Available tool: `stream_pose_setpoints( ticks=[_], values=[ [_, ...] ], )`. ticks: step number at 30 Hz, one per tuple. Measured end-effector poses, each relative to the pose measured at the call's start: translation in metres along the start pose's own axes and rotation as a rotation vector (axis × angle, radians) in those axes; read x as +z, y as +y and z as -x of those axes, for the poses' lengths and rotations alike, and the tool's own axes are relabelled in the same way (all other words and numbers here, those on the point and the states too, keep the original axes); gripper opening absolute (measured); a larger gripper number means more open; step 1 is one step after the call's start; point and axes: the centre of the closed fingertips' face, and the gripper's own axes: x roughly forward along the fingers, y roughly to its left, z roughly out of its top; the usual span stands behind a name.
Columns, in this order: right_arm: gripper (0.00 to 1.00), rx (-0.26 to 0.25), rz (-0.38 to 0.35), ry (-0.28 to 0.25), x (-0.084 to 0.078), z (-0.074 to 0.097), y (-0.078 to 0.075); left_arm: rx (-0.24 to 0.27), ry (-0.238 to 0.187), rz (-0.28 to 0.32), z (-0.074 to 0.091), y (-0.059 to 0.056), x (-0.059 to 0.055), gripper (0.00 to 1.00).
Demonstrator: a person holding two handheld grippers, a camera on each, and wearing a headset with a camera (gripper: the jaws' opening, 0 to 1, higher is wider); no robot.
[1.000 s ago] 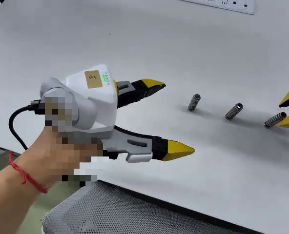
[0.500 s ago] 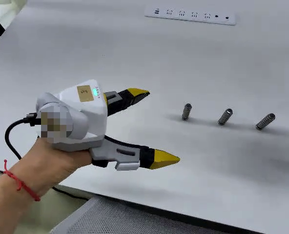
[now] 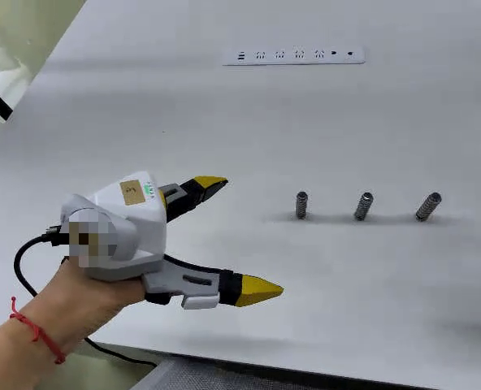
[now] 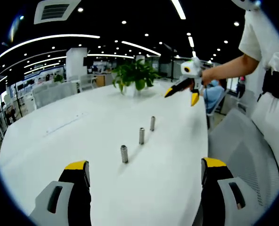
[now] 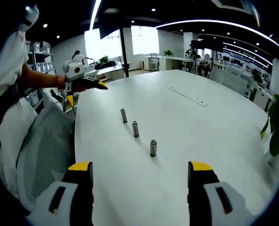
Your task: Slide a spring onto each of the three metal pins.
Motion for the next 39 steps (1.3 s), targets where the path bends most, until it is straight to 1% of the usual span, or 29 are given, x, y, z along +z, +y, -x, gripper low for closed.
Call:
stream_pose_setpoints(
  ticks=[2,5,10,14,22,29,39],
  values=[
    [0.87,-0.006,-0.020,-0.025,-0.006,0.003,0.001,-0.003,0.002,0.002,0.000,-0.001,-0.001,1.00],
    [0.90,-0.013,-0.042,-0.038,-0.016,0.006,0.005,-0.003,0.019,0.005,-0.001,-0.001,-0.005,1.00],
    [0.91,-0.039,-0.090,-0.082,-0.019,0.012,0.008,-0.002,0.028,0.019,-0.002,-0.001,-0.009,1.00],
    [0.91,-0.051,-0.103,-0.099,-0.020,0.015,0.009,0.000,0.029,0.024,-0.004,-0.002,-0.009,1.00],
    [0.91,-0.055,-0.105,-0.108,-0.021,0.016,0.011,-0.007,0.040,0.018,-0.005,-0.005,-0.009,1.00],
    [0.90,-0.065,-0.105,-0.116,-0.019,0.019,0.010,-0.011,0.038,0.013,-0.006,-0.007,-0.007,1.00],
    [0.90,-0.074,-0.099,-0.113,-0.016,0.022,0.011,-0.022,0.034,0.004,-0.007,-0.008,-0.004,1.00]
  ],
)
